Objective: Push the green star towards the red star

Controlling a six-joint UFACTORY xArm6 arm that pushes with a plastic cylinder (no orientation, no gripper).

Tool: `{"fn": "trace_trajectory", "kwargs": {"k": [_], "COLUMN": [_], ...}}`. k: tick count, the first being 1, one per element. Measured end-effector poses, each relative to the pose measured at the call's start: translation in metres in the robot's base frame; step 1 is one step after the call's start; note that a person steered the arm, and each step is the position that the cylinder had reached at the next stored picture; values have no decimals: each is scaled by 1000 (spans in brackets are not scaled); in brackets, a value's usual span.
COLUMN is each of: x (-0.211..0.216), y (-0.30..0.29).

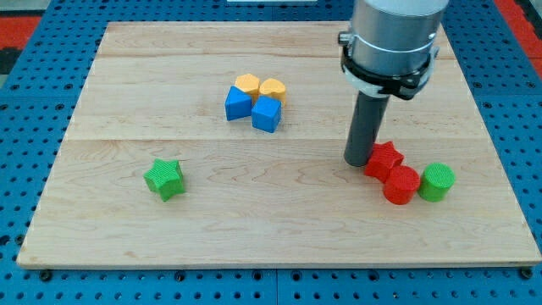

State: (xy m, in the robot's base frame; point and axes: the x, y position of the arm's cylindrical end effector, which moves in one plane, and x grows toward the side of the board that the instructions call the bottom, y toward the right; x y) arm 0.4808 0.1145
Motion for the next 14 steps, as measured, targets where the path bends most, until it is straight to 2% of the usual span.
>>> {"fn": "trace_trajectory", "kwargs": {"k": [1, 2, 4, 5, 6, 7, 8, 9, 10, 12, 13, 14], "x": [0, -18, -2, 0, 48, 47, 47, 47, 70, 65, 70, 74], "y": [4, -77, -274, -355, -329, -263, -173, -157, -180, -16, -41, -127]}}
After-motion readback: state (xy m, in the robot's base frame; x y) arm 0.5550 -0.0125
